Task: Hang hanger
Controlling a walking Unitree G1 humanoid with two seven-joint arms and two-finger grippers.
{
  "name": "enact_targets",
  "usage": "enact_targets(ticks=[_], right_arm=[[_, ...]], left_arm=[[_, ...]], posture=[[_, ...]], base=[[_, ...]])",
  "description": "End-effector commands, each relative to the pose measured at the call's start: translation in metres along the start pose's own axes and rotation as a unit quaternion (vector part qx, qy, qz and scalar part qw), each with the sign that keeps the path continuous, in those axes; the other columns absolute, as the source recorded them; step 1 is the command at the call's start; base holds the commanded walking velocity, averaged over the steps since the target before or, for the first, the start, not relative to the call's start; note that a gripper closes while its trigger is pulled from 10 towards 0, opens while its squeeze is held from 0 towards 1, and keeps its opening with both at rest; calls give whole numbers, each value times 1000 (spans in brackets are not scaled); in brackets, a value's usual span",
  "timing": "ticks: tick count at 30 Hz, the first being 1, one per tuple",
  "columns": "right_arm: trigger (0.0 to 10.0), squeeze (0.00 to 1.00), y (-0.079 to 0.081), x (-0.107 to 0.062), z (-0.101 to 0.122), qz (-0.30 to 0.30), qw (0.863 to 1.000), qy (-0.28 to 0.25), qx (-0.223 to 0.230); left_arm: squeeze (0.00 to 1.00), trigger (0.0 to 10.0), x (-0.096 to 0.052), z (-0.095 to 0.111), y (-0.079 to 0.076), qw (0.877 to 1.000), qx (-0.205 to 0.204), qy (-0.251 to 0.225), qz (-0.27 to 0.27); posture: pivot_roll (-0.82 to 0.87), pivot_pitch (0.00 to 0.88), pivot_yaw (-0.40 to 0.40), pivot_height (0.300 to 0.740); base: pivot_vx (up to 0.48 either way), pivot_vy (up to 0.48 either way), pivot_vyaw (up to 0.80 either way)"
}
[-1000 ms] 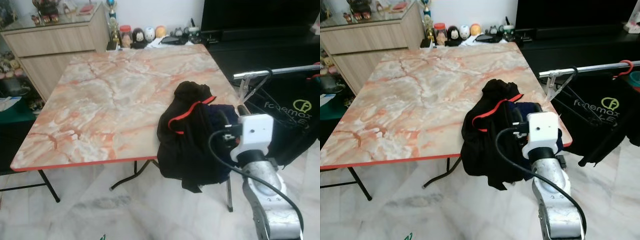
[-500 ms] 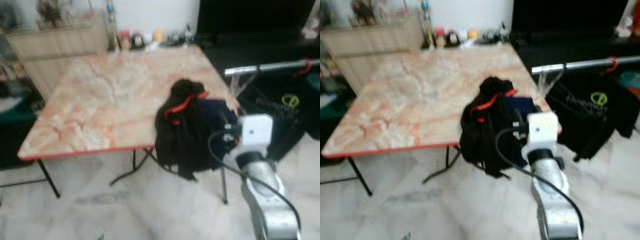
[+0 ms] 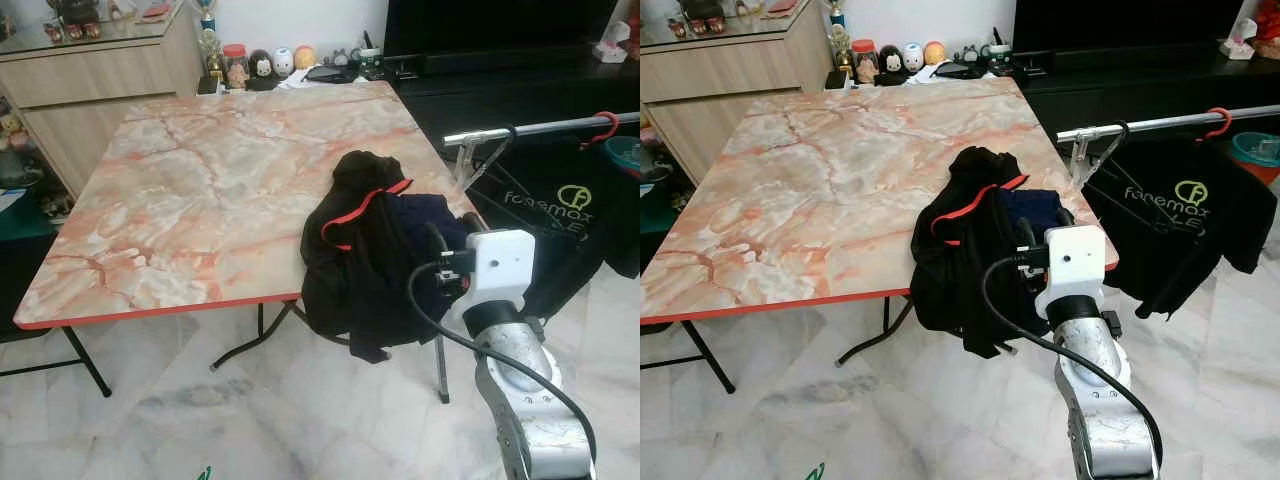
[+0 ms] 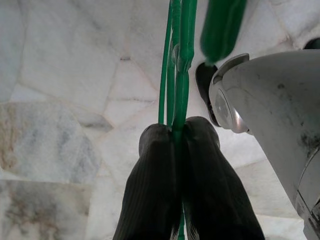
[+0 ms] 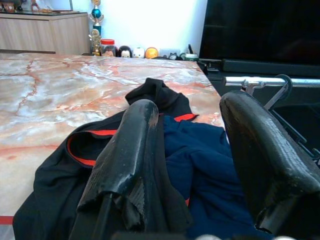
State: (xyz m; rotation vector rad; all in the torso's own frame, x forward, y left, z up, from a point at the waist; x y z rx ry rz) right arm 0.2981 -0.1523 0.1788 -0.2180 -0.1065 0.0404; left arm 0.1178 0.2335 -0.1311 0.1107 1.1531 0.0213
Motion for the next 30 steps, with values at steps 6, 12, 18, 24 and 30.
enact_targets(ticks=[6,12,18,24,30], right_arm=[[10000,0,-36,-9,-28,-110,992,52,-26],[10000,0,-53,-22,-73,-149,979,138,-21],[10000,0,-52,-42,-130,-152,959,238,-34],[10000,0,-31,-66,-195,-95,935,338,-45],[10000,0,-17,-81,-228,-50,913,399,-64]], left_arm=[[0,10000,-1,-2,3,1000,10,4,0],[0,10000,-1,-2,2,1000,12,5,-1],[0,10000,0,-2,2,1000,12,5,0],[0,10000,0,-1,2,1000,11,5,0],[0,10000,0,-1,2,1000,11,3,-1]], posture=[[-217,0,36,740],[-217,0,35,740],[-214,0,36,740],[-209,0,35,740],[-197,0,34,740]], base=[[0,-311,0],[0,-312,0],[0,-313,0],[0,-313,0],[0,-311,0]])
Point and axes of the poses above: a point about 5 cm out from each wrist's last joint towards the gripper, its own x axis pointing out of the wrist towards the gripper, its own z axis along the axis of the wrist's last joint, y = z × x, the point moved 3 cm from there along x, pointing out of the wrist towards the gripper, and after that the axes turned 4 degrees about -x, right-handed, at the moved point
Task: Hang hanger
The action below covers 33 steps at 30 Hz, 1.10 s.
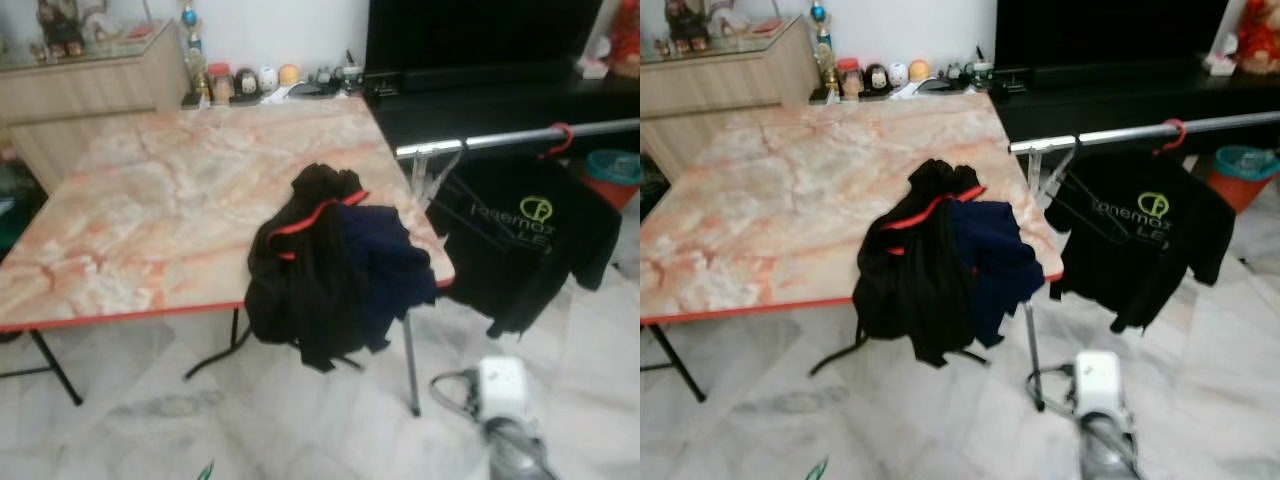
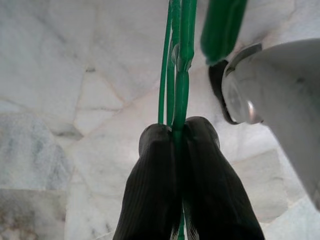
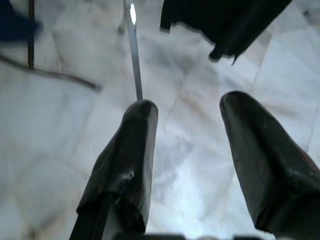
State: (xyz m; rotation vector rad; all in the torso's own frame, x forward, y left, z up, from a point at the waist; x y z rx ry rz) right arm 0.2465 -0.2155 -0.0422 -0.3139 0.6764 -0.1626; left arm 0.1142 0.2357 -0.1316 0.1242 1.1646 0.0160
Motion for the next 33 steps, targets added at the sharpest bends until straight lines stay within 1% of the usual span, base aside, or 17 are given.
enact_targets(ticks=[1,2,5,8,10,12,14,17,18,19,22,26,28,30,33], right_arm=[[10000,0,-5,2,-7,-2,1000,10,-16],[10000,0,-4,4,-11,-4,1000,13,-13],[10000,0,-2,7,-8,-6,1000,-1,-2],[10000,0,-1,8,-5,-1,1000,-14,-8],[10000,0,1,8,-7,3,1000,-14,-8],[10000,0,4,8,-10,11,1000,-11,-7],[10000,0,11,8,-17,27,1000,-3,-15],[10000,0,14,8,-30,31,999,16,-12],[10000,0,14,7,-34,30,999,26,8],[10000,0,13,6,-43,26,998,45,46],[10000,0,14,3,-56,27,994,65,85],[10000,0,19,0,-62,43,994,68,77],[10000,0,20,-5,-79,32,989,104,104],[10000,0,20,-9,-88,19,985,122,120],[10000,0,23,-9,-86,21,985,114,131]], left_arm=[[0,10000,0,3,0,1000,4,-3,-2],[0,10000,0,3,0,1000,3,-4,-1],[0,10000,0,3,0,1000,4,-5,0],[0,10000,0,3,0,1000,7,-4,-1],[0,10000,0,3,0,1000,8,-4,-2],[0,10000,1,4,0,1000,8,-4,-2],[0,10000,1,4,0,1000,8,-4,-3],[0,10000,1,4,0,1000,9,-4,-4],[0,10000,1,4,-1,1000,8,-5,-4],[0,10000,1,4,-1,1000,8,-5,-4],[0,10000,1,5,-1,1000,8,-6,-5],[0,10000,1,5,-1,1000,9,-7,-5],[0,10000,1,5,-1,1000,10,-7,-5],[0,10000,1,4,-1,1000,9,-7,-4],[0,10000,1,4,-1,1000,9,-7,-4]], posture=[[-197,0,34,740],[-186,0,30,740],[-196,0,34,740],[-200,0,36,740],[-200,0,36,740],[-201,0,36,740],[-208,0,34,740],[-210,0,34,740],[-210,0,34,740],[-212,0,35,740],[-210,0,37,740],[-219,0,39,740],[-211,0,36,740],[-204,0,35,740],[-201,0,35,740]], base=[[0,-311,0],[0,-311,0],[0,-311,0],[0,-311,0],[0,-311,0],[0,-311,0],[0,-313,0],[0,-314,0],[0,-311,0],[0,-315,0],[0,-312,0],[0,-311,0],[0,-309,0],[0,-313,0],[0,-312,0]])
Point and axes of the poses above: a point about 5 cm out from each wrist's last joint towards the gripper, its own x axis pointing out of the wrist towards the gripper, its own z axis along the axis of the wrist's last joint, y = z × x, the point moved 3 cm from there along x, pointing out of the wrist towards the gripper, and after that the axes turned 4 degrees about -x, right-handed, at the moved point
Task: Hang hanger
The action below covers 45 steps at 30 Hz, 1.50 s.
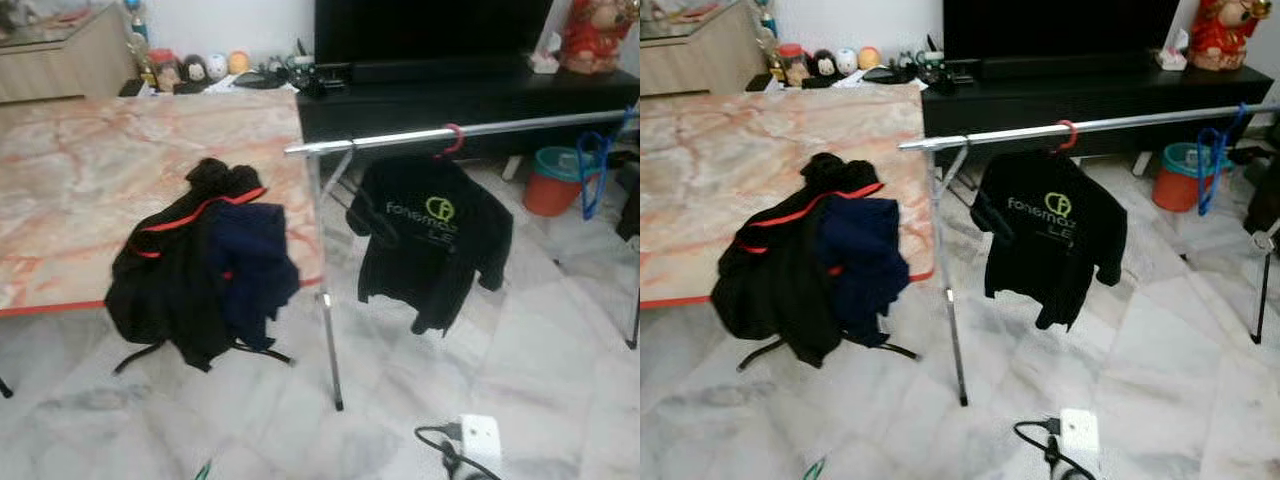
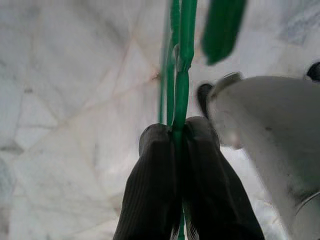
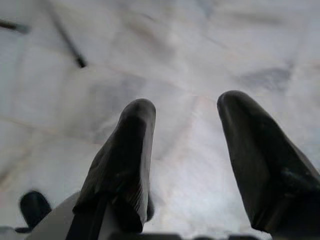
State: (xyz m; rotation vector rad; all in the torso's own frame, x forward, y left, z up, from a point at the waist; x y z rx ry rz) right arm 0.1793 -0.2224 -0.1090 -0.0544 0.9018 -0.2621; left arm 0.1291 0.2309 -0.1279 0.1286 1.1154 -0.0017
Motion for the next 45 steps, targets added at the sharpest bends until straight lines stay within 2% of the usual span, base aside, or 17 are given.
enact_targets(ticks=[1,5,12,25,38,45], right_arm=[[10000,0,14,0,6,21,1000,-18,6],[10000,0,13,-1,3,22,1000,-14,6],[10000,0,-1,-2,-11,2,1000,10,22],[10000,0,-4,-3,-14,-1,999,20,28],[10000,0,-10,-3,-18,0,999,25,33],[10000,0,-11,-2,-14,1,999,19,32]], left_arm=[[0,10000,-2,-12,2,1000,4,18,0],[0,10000,-2,-12,2,1000,10,18,0],[0,10000,-2,-12,2,1000,13,16,-2],[0,10000,-2,-11,1,1000,14,13,-3],[0,10000,-2,-9,1,1000,13,11,-4],[0,10000,-2,-8,1,1000,15,10,-4]], posture=[[-207,0,38,740],[-219,0,43,740],[-214,0,44,740],[-214,0,46,740],[-211,0,47,740],[-211,0,50,740]], base=[[0,-311,0],[0,-311,0],[0,-312,0],[0,-312,0],[0,-312,-708],[0,-310,0]])
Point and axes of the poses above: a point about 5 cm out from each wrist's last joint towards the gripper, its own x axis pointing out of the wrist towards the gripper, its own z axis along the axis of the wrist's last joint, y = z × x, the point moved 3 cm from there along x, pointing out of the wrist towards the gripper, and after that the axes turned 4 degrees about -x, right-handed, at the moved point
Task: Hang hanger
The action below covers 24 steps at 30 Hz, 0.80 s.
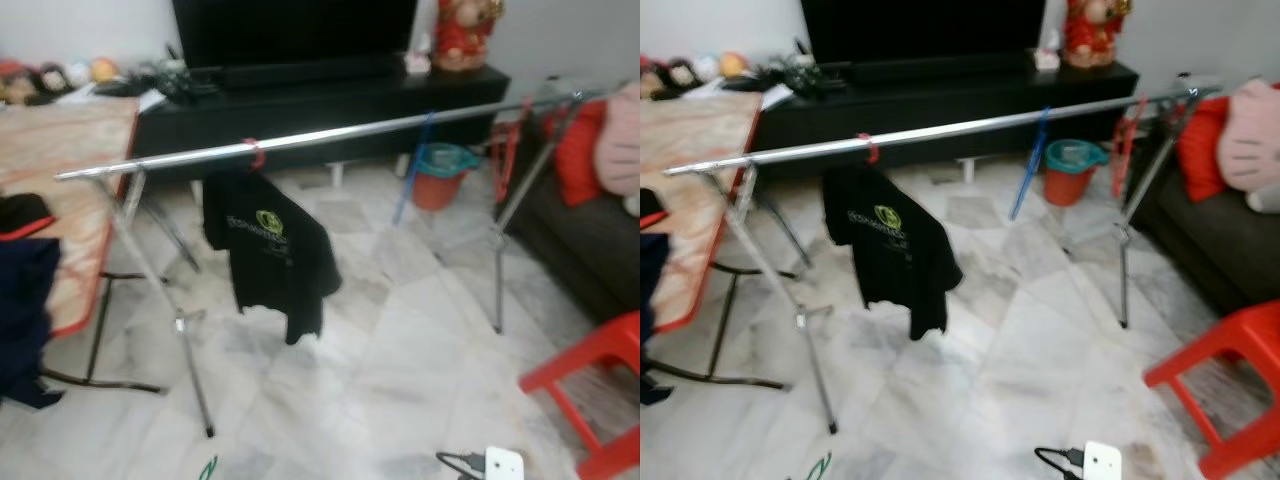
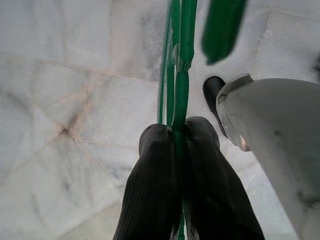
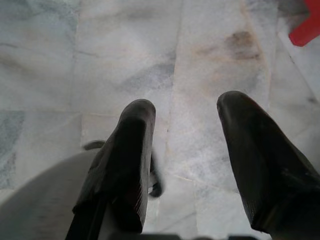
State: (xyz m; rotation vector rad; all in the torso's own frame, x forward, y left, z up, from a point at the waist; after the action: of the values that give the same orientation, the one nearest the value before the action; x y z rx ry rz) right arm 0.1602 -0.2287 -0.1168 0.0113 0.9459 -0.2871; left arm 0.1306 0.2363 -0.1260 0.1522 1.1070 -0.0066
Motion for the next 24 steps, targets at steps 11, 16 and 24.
enact_targets(ticks=[11,16,24], right_arm=[[10000,0,9,3,17,4,1000,-24,0],[10000,0,9,3,20,4,1000,-31,1],[10000,0,6,3,22,1,999,-40,2]], left_arm=[[0,10000,-1,-9,-4,1000,6,13,-8],[0,10000,-1,-9,-4,1000,6,11,-7],[0,10000,-1,-6,-4,1000,11,-3,-8]], posture=[[-210,0,51,740],[-209,0,51,740],[-209,0,51,740]], base=[[0,-310,0],[0,-235,0],[0,0,0]])
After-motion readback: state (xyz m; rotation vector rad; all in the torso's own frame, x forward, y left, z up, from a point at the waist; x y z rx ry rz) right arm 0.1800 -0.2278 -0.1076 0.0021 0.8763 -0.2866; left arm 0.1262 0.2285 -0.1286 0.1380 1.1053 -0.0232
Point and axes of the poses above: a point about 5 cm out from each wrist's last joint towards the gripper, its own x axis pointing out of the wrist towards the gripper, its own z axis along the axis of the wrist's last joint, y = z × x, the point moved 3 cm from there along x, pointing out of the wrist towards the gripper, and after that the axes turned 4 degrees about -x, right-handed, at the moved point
